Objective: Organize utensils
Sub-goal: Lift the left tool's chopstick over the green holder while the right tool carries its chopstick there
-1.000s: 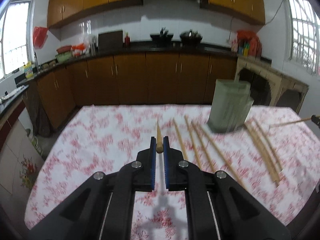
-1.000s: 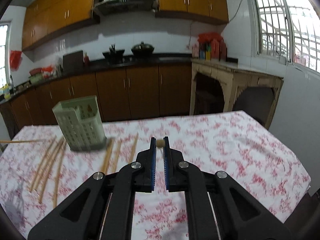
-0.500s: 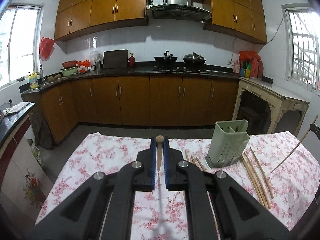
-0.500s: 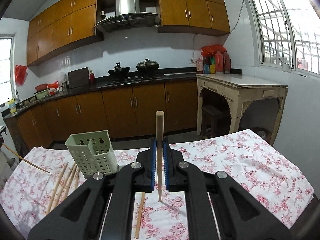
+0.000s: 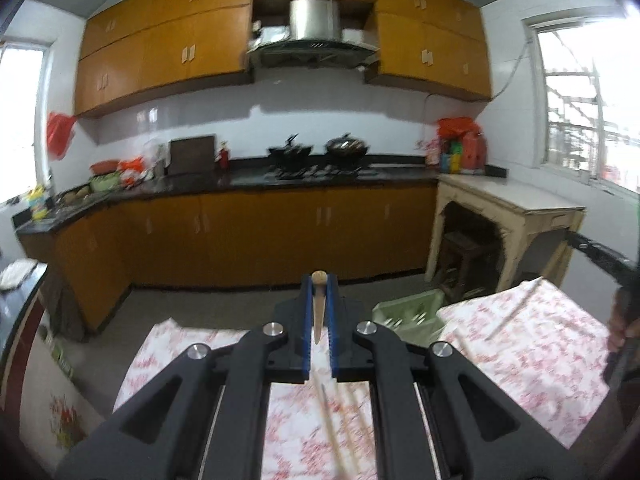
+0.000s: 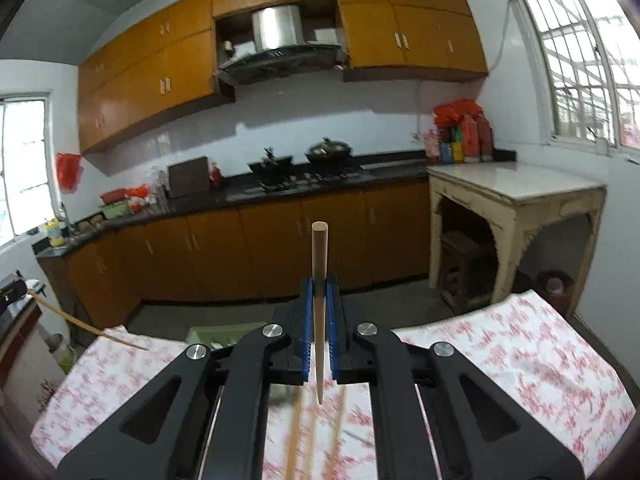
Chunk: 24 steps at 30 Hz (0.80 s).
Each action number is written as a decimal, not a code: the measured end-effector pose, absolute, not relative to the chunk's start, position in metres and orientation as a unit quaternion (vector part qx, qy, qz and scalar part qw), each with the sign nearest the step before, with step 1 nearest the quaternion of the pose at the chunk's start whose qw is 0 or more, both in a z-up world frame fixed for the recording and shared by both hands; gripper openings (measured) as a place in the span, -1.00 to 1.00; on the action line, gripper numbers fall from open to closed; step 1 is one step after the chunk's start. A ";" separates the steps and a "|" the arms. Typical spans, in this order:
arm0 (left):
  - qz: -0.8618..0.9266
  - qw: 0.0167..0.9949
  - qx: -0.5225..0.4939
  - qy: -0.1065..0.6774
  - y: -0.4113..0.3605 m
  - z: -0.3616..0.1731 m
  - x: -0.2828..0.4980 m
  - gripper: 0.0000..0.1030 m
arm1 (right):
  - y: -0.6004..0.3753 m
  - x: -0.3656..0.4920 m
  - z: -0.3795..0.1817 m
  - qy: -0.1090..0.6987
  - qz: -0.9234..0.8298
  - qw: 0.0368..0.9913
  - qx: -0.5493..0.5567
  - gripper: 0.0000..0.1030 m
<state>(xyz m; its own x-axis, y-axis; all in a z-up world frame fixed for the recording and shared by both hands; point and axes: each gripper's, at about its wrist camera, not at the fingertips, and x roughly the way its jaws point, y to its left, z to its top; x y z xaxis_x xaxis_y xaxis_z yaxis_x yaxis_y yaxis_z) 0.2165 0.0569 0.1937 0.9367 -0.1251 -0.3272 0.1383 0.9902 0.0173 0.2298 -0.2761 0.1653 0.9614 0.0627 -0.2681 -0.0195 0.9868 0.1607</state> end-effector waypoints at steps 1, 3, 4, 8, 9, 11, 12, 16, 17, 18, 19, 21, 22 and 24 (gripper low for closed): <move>-0.080 0.984 0.022 0.157 0.050 0.206 0.217 -0.85 | -0.272 0.231 0.170 0.132 0.025 0.988 0.076 -0.86; -0.099 0.983 0.024 0.150 0.037 0.223 0.220 -0.85 | -0.262 0.236 0.182 0.118 0.035 0.990 0.069 -0.86; -0.107 0.983 0.026 0.147 0.030 0.229 0.222 -0.85 | -0.259 0.238 0.185 0.114 0.039 0.990 0.068 -0.86; -0.131 0.979 0.028 0.153 0.006 0.245 0.238 -0.85 | -0.243 0.256 0.194 0.113 0.060 0.990 0.067 -0.86; -0.140 0.977 0.025 0.159 0.000 0.248 0.244 -0.85 | -0.239 0.260 0.194 0.116 0.064 0.989 0.067 -0.86; -0.148 0.974 0.025 0.169 -0.007 0.250 0.251 -0.85 | -0.234 0.268 0.196 0.120 0.071 0.988 0.068 -0.86; -0.151 0.973 0.026 0.173 -0.011 0.251 0.254 -0.85 | -0.231 0.271 0.196 0.121 0.076 0.987 0.070 -0.86; -0.161 0.967 0.024 0.196 -0.021 0.244 0.269 -0.85 | -0.224 0.283 0.196 0.124 0.088 0.985 0.076 -0.86; -0.163 0.965 0.023 0.202 -0.022 0.242 0.273 -0.85 | -0.221 0.286 0.194 0.126 0.090 0.985 0.074 -0.86; -0.163 0.964 0.024 0.208 -0.024 0.238 0.276 -0.85 | -0.218 0.289 0.192 0.130 0.090 0.985 0.071 -0.86; -0.165 0.962 0.026 0.216 -0.026 0.233 0.280 -0.85 | -0.215 0.293 0.191 0.133 0.090 0.985 0.068 -0.86; -0.167 0.960 0.028 0.224 -0.029 0.228 0.285 -0.85 | -0.210 0.301 0.183 0.144 0.089 0.984 0.062 -0.86; -0.166 0.959 0.028 0.227 -0.029 0.226 0.287 -0.85 | -0.208 0.305 0.178 0.150 0.089 0.983 0.062 -0.86; -0.167 0.957 0.029 0.235 -0.029 0.219 0.292 -0.85 | -0.205 0.309 0.171 0.160 0.088 0.981 0.062 -0.86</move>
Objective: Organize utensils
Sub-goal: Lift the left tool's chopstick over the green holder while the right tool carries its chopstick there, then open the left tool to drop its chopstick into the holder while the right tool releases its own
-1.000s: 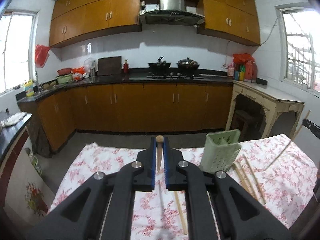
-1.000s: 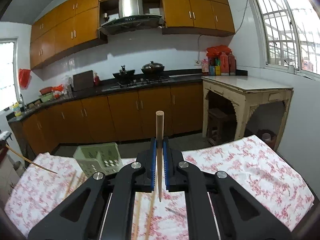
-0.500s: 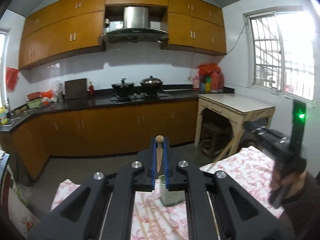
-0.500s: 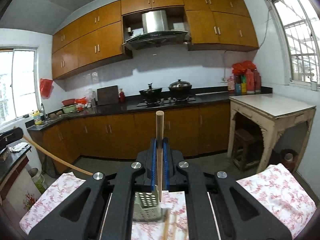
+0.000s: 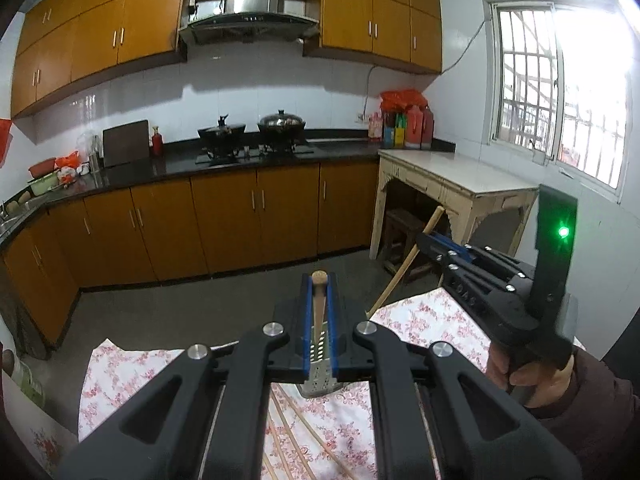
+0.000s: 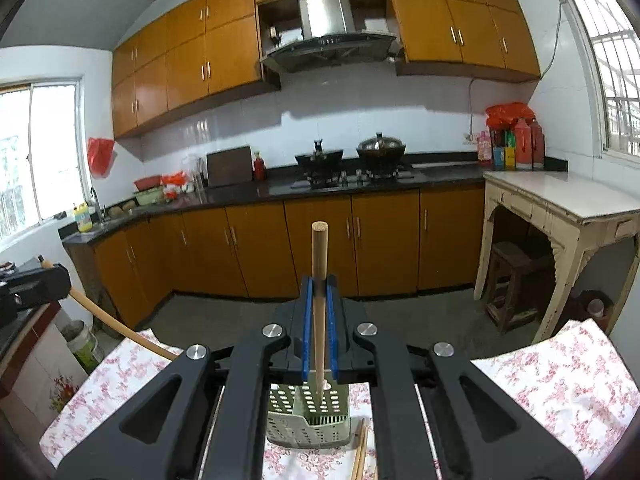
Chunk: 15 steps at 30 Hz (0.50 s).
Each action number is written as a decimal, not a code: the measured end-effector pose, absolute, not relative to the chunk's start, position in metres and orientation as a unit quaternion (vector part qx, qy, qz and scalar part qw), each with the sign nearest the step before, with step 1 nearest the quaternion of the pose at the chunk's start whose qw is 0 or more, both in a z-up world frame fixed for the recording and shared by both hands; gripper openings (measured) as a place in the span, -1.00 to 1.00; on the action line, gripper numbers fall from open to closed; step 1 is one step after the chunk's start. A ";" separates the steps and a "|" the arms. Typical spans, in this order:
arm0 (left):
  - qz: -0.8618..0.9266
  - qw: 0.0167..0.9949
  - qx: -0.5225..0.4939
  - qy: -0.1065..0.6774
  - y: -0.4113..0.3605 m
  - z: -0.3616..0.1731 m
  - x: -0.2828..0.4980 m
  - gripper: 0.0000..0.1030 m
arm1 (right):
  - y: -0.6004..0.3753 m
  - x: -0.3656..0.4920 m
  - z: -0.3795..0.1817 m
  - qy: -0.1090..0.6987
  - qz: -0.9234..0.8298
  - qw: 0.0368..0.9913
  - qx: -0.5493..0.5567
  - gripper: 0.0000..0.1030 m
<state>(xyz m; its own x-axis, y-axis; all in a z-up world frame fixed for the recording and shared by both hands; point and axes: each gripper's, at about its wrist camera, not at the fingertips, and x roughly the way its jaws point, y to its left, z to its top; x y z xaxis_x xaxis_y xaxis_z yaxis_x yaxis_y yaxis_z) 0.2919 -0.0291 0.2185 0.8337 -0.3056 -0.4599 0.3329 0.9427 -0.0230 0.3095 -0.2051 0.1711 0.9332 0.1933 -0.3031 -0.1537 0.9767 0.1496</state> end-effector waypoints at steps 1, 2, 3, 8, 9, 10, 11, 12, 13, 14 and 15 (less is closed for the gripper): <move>-0.166 0.955 0.031 0.242 -0.031 0.213 0.298 -0.85 | -0.205 0.314 0.165 0.168 0.087 0.980 0.063 -0.86; -0.163 0.955 0.032 0.246 -0.032 0.209 0.302 -0.85 | -0.204 0.316 0.161 0.173 0.087 0.979 0.064 -0.86; -0.162 0.954 0.033 0.250 -0.032 0.206 0.306 -0.85 | -0.204 0.319 0.157 0.180 0.086 0.978 0.066 -0.86; -0.155 0.948 0.018 0.278 -0.028 0.180 0.332 -0.85 | -0.206 0.331 0.141 0.211 0.090 0.970 0.079 -0.86; -0.151 0.946 0.013 0.285 -0.026 0.173 0.337 -0.85 | -0.206 0.331 0.140 0.215 0.091 0.969 0.079 -0.86; -0.149 0.945 0.010 0.290 -0.023 0.169 0.339 -0.85 | -0.205 0.330 0.139 0.218 0.091 0.969 0.078 -0.85; -0.147 0.945 0.007 0.293 -0.021 0.167 0.343 -0.85 | -0.205 0.329 0.138 0.220 0.093 0.968 0.078 -0.85; -0.146 0.944 0.004 0.295 -0.019 0.165 0.343 -0.85 | -0.206 0.328 0.138 0.220 0.093 0.968 0.079 -0.85; -0.145 0.944 0.001 0.296 -0.017 0.164 0.343 -0.85 | -0.206 0.326 0.139 0.219 0.093 0.968 0.079 -0.84; -0.144 0.945 -0.002 0.295 -0.014 0.164 0.342 -0.85 | -0.207 0.327 0.140 0.219 0.092 0.968 0.077 -0.84; -0.142 0.945 -0.004 0.294 -0.012 0.164 0.341 -0.84 | -0.207 0.326 0.140 0.219 0.091 0.968 0.076 -0.84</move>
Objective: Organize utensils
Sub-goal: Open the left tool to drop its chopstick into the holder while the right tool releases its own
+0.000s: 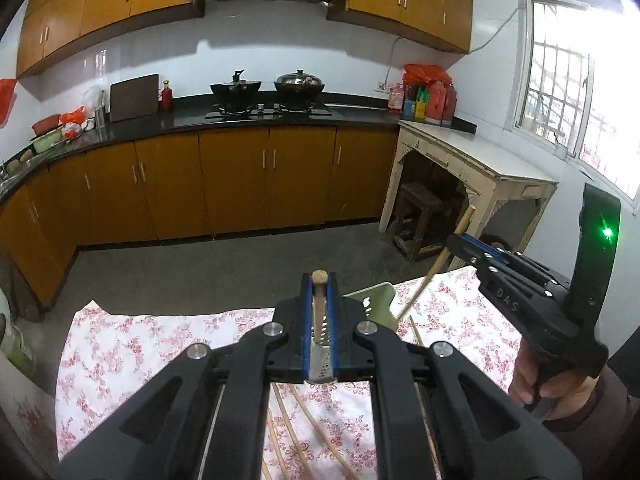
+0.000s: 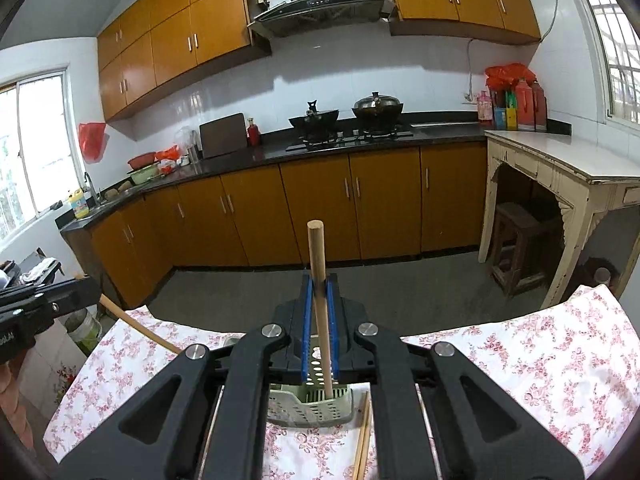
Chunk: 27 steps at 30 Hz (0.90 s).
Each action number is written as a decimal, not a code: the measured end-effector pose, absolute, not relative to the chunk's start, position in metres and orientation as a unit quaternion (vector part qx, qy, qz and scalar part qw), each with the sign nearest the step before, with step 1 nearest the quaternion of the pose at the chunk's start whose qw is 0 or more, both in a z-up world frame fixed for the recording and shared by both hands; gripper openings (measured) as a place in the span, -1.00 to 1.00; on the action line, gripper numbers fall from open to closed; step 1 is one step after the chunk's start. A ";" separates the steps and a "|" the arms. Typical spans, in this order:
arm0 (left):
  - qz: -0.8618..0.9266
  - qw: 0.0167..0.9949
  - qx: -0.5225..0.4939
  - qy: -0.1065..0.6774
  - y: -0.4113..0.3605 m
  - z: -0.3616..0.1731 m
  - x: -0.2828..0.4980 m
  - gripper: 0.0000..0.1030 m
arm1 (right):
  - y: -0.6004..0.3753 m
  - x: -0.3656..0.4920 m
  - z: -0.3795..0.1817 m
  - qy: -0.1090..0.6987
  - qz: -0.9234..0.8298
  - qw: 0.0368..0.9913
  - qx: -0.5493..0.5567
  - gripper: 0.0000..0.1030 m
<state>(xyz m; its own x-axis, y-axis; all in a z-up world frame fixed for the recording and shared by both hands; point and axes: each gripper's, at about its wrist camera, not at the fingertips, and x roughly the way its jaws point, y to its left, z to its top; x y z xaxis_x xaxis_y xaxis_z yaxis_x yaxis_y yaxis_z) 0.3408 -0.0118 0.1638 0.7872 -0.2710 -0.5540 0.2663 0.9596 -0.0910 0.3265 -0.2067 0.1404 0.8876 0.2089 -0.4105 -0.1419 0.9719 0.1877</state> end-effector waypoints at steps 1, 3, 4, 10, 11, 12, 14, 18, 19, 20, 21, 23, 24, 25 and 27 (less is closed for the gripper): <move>-0.139 0.946 -0.006 0.291 -0.009 0.165 0.339 -0.83 | -0.208 0.324 0.143 0.218 0.089 0.969 0.078 -0.84; -0.134 0.949 -0.010 0.286 -0.003 0.168 0.335 -0.81 | -0.209 0.323 0.146 0.217 0.086 0.969 0.081 -0.84; -0.130 0.950 -0.013 0.283 0.000 0.170 0.332 -0.79 | -0.211 0.321 0.148 0.214 0.085 0.970 0.082 -0.83; -0.108 0.957 -0.034 0.266 0.021 0.181 0.307 -0.59 | -0.223 0.296 0.161 0.196 0.077 0.973 0.090 -0.83; -0.106 0.959 -0.036 0.262 0.025 0.183 0.301 -0.57 | -0.226 0.291 0.162 0.194 0.076 0.974 0.090 -0.83; -0.101 0.961 -0.038 0.256 0.030 0.183 0.292 -0.52 | -0.229 0.285 0.163 0.191 0.073 0.975 0.090 -0.83; -0.092 0.963 -0.040 0.249 0.038 0.182 0.278 -0.44 | -0.239 0.270 0.161 0.189 0.067 0.975 0.092 -0.70; -0.069 0.965 -0.041 0.250 0.057 0.160 0.250 -0.41 | -0.257 0.244 0.138 0.199 0.046 0.975 0.084 -0.43; -0.062 0.964 -0.039 0.255 0.061 0.148 0.243 -0.41 | -0.261 0.240 0.126 0.210 0.040 0.974 0.078 -0.43; -0.054 0.963 -0.035 0.260 0.063 0.136 0.239 -0.40 | -0.262 0.238 0.116 0.218 0.035 0.972 0.074 -0.43; -0.045 0.961 -0.032 0.270 0.066 0.120 0.235 -0.40 | -0.265 0.236 0.100 0.233 0.026 0.970 0.070 -0.43; -0.042 0.956 -0.036 0.289 0.070 0.093 0.233 -0.40 | -0.269 0.238 0.070 0.264 0.018 0.962 0.071 -0.43; -0.042 0.952 -0.040 0.299 0.071 0.080 0.234 -0.40 | -0.270 0.240 0.054 0.283 0.015 0.956 0.075 -0.43; -0.040 0.947 -0.045 0.314 0.073 0.064 0.236 -0.40 | -0.270 0.243 0.042 0.297 0.013 0.951 0.078 -0.43; -0.037 0.937 -0.060 0.343 0.076 0.033 0.241 -0.39 | -0.269 0.250 0.009 0.336 0.015 0.937 0.090 -0.43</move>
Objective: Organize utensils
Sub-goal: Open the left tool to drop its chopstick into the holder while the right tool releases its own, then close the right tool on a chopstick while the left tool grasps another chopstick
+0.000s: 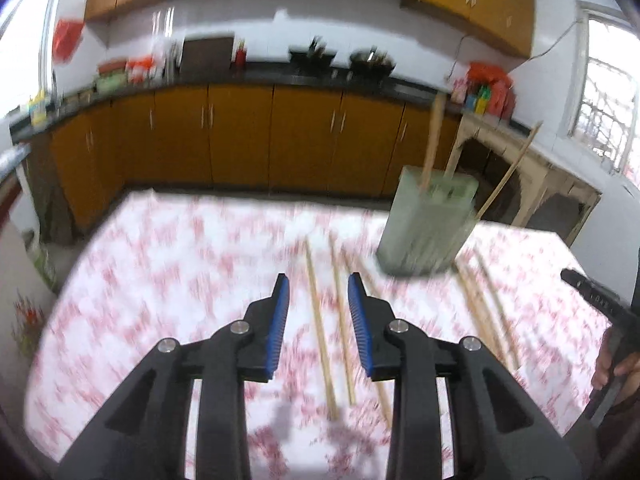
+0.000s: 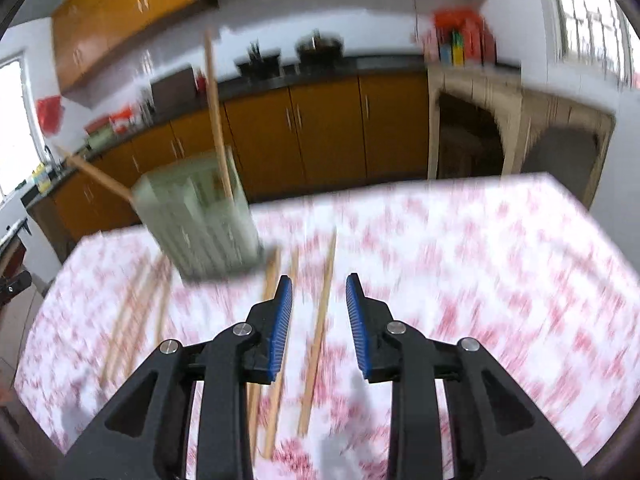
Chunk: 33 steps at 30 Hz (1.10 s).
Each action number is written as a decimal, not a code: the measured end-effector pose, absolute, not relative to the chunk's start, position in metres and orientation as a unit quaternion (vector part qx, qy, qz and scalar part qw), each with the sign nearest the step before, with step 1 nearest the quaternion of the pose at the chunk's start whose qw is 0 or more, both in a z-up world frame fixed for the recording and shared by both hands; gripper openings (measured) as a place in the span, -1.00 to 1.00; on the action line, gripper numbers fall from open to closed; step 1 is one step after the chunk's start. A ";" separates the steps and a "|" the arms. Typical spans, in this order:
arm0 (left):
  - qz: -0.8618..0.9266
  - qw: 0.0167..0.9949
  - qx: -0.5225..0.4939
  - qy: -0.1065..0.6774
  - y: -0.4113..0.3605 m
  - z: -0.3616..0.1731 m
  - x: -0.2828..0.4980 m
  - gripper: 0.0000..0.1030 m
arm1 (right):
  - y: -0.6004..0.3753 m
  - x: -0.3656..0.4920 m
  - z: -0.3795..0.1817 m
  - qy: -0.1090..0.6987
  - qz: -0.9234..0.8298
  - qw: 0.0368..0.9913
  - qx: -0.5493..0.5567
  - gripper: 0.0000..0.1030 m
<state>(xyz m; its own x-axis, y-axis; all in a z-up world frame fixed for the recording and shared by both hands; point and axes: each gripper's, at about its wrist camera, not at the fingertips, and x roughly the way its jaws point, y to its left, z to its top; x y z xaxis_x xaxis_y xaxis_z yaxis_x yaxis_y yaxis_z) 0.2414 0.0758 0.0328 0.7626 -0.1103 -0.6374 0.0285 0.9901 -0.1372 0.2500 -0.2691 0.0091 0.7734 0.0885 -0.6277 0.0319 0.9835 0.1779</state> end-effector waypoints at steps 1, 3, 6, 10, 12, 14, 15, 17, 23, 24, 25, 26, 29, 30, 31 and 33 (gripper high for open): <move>-0.037 0.934 -0.064 0.349 0.077 0.022 0.241 -0.39 | -0.266 0.255 -0.008 0.358 0.015 0.929 0.091 -0.43; -0.032 0.928 -0.068 0.366 0.078 0.001 0.244 -0.40 | -0.261 0.259 -0.027 0.382 0.018 0.919 0.091 -0.43; -0.026 0.923 -0.057 0.379 0.076 -0.022 0.245 -0.40 | -0.252 0.260 -0.051 0.406 0.022 0.910 0.080 -0.43; -0.028 0.919 -0.049 0.391 0.072 -0.039 0.245 -0.40 | -0.245 0.258 -0.069 0.418 0.019 0.906 0.064 -0.44; -0.031 0.916 -0.053 0.397 0.072 -0.043 0.246 -0.40 | -0.245 0.256 -0.079 0.426 0.016 0.903 0.058 -0.47; -0.035 0.913 -0.057 0.402 0.072 -0.047 0.247 -0.40 | -0.244 0.253 -0.082 0.422 0.010 0.905 0.044 -0.60; -0.038 0.912 -0.058 0.405 0.072 -0.050 0.248 -0.40 | -0.243 0.252 -0.082 0.419 0.006 0.907 0.035 -0.65; -0.042 0.910 -0.056 0.409 0.069 -0.054 0.249 -0.41 | -0.245 0.253 -0.083 0.419 0.003 0.908 0.034 -0.85; -0.061 0.901 -0.050 0.426 0.059 -0.069 0.253 -0.57 | -0.272 0.262 -0.080 0.422 -0.043 0.903 0.073 -0.85; -0.065 0.900 -0.048 0.427 0.057 -0.070 0.253 -0.58 | -0.275 0.262 -0.080 0.423 -0.043 0.902 0.077 -0.85; -0.069 0.900 -0.041 0.429 0.053 -0.071 0.253 -0.58 | -0.276 0.262 -0.080 0.423 -0.043 0.902 0.076 -0.85; -0.070 0.899 -0.035 0.431 0.050 -0.073 0.253 -0.58 | -0.276 0.262 -0.080 0.423 -0.043 0.902 0.073 -0.85; -0.065 0.895 -0.020 0.441 0.044 -0.080 0.256 -0.69 | -0.273 0.262 -0.081 0.420 -0.044 0.904 0.067 -0.85; -0.063 0.893 -0.017 0.445 0.043 -0.083 0.257 -0.74 | -0.273 0.263 -0.081 0.419 -0.043 0.904 0.067 -0.85; -0.059 0.891 -0.014 0.450 0.042 -0.087 0.259 -0.76 | -0.273 0.263 -0.081 0.419 -0.041 0.905 0.066 -0.85; -0.051 0.893 0.002 0.447 0.039 -0.089 0.261 -0.81 | -0.270 0.266 -0.081 0.419 -0.040 0.905 0.063 -0.85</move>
